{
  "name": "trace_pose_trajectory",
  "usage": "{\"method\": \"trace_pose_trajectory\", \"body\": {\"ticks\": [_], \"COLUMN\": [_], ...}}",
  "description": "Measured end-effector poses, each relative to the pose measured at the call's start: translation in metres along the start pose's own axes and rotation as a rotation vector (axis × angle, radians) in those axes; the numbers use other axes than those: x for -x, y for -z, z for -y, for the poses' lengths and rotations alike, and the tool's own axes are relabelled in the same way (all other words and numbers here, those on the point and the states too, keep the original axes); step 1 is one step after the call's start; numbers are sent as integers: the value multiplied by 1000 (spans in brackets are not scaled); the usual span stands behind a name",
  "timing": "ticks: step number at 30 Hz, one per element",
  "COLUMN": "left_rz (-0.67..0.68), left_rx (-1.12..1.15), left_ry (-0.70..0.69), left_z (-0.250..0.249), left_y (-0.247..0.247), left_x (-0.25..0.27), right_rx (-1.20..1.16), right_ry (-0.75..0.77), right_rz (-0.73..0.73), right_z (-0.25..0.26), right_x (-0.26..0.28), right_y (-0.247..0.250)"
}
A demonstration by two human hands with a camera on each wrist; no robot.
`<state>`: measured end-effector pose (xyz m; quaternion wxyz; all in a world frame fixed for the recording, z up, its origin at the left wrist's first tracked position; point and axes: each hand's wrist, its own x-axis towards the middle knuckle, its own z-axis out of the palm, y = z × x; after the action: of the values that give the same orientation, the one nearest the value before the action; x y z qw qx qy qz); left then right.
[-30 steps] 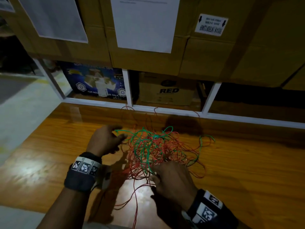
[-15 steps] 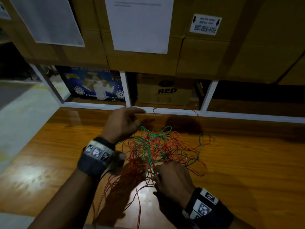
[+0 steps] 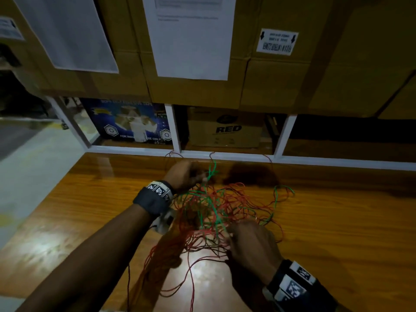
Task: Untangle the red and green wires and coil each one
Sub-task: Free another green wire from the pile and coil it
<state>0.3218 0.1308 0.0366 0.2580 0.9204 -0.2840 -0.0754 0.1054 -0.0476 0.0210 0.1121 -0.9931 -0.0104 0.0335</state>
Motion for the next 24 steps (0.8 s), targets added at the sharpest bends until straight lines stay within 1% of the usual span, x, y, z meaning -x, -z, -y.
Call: {"method": "trace_pose_trajectory", "body": {"ticks": [1,3,5,8,9,11,13,15,19,24], "left_rz": [-47,-123,-216,-357,-392,-416,-423,-438,-452,-442], "left_rx": [107,292,423,587,617,640,679,710,770,841], "left_ry": [6,64,122,146,148,159,187,218,243,249], "left_z": [7,12,11,3,2,1,0,1,-1,-4], "left_y": [-1,-6,-12,-16,-16,-15,-16,-18,-20,-23], "left_x": [3,13,21,31,32,36,40,41,43,49], "right_rx": [-22,-43,-66,-118,-163,-299,-378,-399,-450,-461], "right_ry": [-25,-72,-92,-68,-46,9,54,69,24,-52], "right_rz": [-33,-75,-91,-130,-169,-284,-349,-325,-238,-256], "right_z": [-5,-15,-23,-28,-28,-23,-13,2,29,42], "right_x": [-1,-3,-6,-12,-16,-31,-53,-78,-114,-127], "right_y": [3,8,12,23,30,49,63,65,43,34]}}
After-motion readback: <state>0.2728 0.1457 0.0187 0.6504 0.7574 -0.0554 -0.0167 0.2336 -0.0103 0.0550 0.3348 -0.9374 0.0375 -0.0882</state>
